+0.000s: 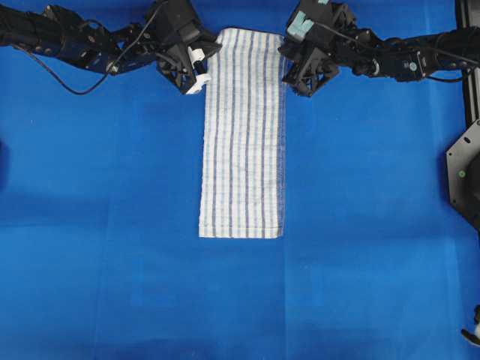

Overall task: Fold the blue towel.
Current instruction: 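Move both grippers to the towel's top corners and grasp them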

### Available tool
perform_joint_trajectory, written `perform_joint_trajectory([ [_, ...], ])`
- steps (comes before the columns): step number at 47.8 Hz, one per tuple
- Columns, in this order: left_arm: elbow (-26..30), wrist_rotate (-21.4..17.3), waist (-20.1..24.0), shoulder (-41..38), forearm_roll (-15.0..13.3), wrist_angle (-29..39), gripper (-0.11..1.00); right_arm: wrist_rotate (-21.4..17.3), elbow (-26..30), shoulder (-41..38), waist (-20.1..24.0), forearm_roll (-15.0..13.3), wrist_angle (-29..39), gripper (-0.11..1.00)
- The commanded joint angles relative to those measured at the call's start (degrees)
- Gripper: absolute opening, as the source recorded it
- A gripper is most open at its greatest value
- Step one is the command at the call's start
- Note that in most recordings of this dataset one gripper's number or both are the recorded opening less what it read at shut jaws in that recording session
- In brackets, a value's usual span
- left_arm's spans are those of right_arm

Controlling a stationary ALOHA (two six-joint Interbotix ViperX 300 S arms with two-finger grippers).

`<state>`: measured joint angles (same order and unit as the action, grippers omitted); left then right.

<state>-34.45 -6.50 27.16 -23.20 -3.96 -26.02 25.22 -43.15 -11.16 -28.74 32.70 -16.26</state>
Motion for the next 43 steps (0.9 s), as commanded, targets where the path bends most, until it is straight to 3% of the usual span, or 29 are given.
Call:
perform_joint_trajectory([
  [1, 0.7, -0.5, -0.5, 0.9, 0.1, -0.1, 0.07, -0.1, 0.7, 0.7, 0.4, 0.1, -0.4, 0.2],
  [13, 0.7, -0.7, -0.9, 0.9, 0.1, -0.4, 0.05, -0.1, 0.8, 0.7, 0.8, 0.1, -0.3, 0.08],
  [27, 0.5, -0.7, -1.1, 2.5, 0.1, -0.4, 0.05, 0.0, 0.7, 1.9, 1.1, 0.2, -0.2, 0.06],
  [43, -0.3, -2.2, -2.5, 8.5, 0.1, 1.3, 0.05, 0.5, -0.5, 9.7, 1.1, 0.0, 1.4, 0.05],
])
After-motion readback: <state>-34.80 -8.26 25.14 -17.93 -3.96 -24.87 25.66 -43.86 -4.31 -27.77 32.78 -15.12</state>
